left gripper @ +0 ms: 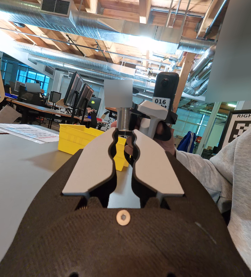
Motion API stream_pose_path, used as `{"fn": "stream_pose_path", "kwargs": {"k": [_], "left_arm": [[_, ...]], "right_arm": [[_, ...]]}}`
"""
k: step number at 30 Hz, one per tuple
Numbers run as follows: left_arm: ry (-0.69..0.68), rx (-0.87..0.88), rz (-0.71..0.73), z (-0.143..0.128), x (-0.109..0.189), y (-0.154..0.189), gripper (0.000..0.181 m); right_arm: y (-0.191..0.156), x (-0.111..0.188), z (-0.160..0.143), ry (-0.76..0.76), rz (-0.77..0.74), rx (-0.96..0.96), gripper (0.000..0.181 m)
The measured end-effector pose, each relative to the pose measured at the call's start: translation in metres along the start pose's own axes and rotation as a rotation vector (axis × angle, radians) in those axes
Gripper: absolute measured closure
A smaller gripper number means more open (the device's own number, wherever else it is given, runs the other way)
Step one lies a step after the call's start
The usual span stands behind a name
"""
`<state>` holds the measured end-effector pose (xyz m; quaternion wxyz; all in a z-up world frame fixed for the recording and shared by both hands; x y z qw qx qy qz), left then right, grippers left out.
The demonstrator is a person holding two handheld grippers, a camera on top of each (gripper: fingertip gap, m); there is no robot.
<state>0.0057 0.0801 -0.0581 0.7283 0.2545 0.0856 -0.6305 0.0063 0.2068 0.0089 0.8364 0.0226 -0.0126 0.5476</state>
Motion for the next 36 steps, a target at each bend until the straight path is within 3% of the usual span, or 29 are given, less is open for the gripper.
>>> {"fn": "stream_pose_path", "kwargs": {"k": [14,36], "left_arm": [[0.000,0.008,-0.011,0.0000,-0.0002,0.0005,0.163],[-0.032,-0.042,-0.004,0.0002,0.0001,0.0007,0.163]], "right_arm": [[0.0024,0.0034,-0.0007,0.037,0.034,-0.031,0.164],[0.0013,0.0055,0.0047,-0.027,0.026,-0.004,0.164]]}}
Point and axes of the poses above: each gripper's, where its closed fingertips meet, x back along the fingers, z out of its top, y = z × x across the jaws, the point moved 8 cm from there along x, back along the fingers, and after that the axes turned 3 degrees about -z, right-handed, at the moved point
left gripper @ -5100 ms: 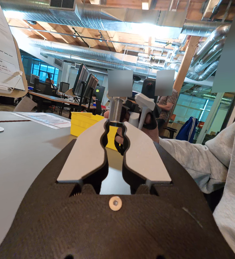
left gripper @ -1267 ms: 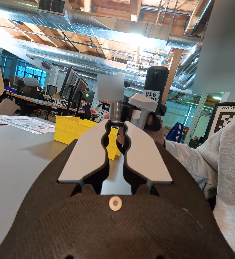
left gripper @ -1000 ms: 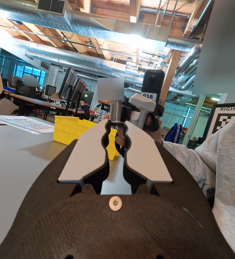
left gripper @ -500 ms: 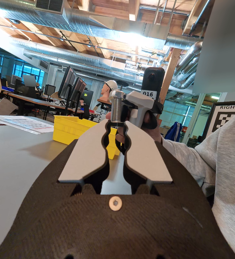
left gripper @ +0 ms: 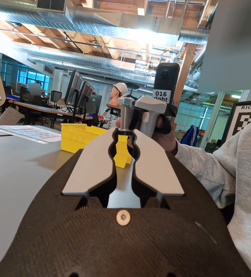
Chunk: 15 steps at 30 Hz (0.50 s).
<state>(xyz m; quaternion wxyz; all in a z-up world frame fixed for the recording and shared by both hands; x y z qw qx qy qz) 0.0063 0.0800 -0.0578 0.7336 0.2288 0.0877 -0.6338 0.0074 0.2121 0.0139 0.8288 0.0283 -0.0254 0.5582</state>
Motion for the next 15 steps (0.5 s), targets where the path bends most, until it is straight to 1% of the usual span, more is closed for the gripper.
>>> {"fn": "stream_pose_path", "kwargs": {"k": [15], "left_arm": [[0.001,-0.010,0.003,0.0008,0.0006,-0.0011,0.163]], "right_arm": [[0.0009,-0.0008,-0.0019,0.004,-0.007,-0.002,0.164]]}}
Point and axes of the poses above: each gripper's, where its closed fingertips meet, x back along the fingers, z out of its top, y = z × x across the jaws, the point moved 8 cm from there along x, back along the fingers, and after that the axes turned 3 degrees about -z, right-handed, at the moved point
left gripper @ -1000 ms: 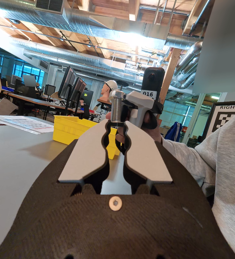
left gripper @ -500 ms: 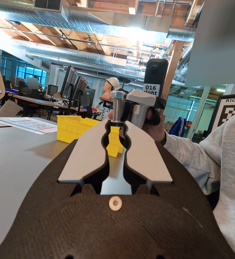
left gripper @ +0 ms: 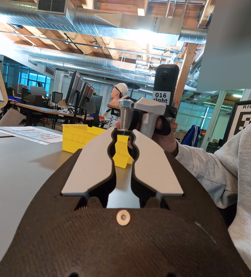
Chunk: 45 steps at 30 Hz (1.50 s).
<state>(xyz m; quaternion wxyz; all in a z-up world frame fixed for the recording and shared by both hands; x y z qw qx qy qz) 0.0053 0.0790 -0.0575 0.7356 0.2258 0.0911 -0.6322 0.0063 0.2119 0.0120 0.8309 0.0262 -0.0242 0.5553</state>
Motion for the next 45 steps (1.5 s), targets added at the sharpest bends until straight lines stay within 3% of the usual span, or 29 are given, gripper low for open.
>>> {"fn": "stream_pose_path", "kwargs": {"k": [41,45], "left_arm": [[0.008,0.033,0.002,-0.0003,0.0003,-0.0005,0.164],[0.016,0.038,0.006,0.0006,0.0010,-0.0013,0.163]], "right_arm": [[-0.0006,-0.0014,-0.0010,0.003,-0.016,-0.006,0.164],[0.0003,-0.0006,0.0002,0.030,-0.019,-0.011,0.155]]}}
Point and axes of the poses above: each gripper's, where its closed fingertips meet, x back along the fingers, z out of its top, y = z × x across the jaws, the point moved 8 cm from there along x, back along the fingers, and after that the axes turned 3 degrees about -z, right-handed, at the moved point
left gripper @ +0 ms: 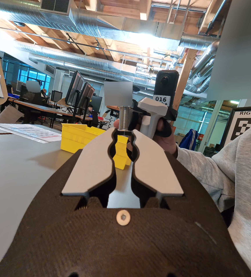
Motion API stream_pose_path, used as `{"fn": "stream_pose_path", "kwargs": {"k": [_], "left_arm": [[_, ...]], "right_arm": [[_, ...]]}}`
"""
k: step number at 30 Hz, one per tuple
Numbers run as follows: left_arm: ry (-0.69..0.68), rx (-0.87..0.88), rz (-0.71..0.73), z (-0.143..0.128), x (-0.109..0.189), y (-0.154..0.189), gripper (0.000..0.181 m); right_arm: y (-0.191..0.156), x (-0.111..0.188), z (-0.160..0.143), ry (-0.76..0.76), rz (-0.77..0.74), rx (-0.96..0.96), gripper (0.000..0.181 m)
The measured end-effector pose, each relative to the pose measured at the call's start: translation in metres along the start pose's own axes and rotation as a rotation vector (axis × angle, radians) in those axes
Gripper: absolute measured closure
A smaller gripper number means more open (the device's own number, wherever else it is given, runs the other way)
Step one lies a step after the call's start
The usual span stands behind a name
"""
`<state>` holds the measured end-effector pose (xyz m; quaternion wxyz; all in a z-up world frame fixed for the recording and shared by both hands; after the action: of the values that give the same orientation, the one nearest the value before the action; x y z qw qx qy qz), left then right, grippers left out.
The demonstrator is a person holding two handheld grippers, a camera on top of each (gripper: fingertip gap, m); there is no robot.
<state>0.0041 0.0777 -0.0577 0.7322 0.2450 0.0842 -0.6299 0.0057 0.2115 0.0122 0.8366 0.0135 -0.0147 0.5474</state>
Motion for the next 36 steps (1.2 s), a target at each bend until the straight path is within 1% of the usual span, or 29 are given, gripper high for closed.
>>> {"fn": "stream_pose_path", "kwargs": {"k": [13,27,32,36], "left_arm": [[0.000,-0.003,0.000,0.0006,0.0004,-0.0003,0.163],[-0.004,0.000,-0.007,-0.0001,0.0001,0.0002,0.163],[0.000,0.007,-0.009,0.0001,0.0001,0.0001,0.163],[0.002,0.011,-0.015,-0.0002,-0.0003,0.0009,0.163]], "right_arm": [[-0.0018,-0.0022,-0.0016,-0.003,0.007,-0.006,0.156],[0.0048,-0.0010,-0.0048,0.027,0.068,-0.146,0.163],[0.0050,-0.0007,-0.0049,0.025,0.070,-0.148,0.164],[0.0034,-0.0007,-0.0043,0.033,0.062,-0.108,0.164]]}}
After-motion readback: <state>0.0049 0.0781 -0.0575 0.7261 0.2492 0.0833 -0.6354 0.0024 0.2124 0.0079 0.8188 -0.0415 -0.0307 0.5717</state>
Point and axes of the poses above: each gripper's, where its closed fingertips meet, x back along the fingers, z out of its top, y = z × x across the jaws, the point moved 8 cm from there along x, back along the fingers, and after that the axes turned 3 degrees about -z, right-handed, at the moved point
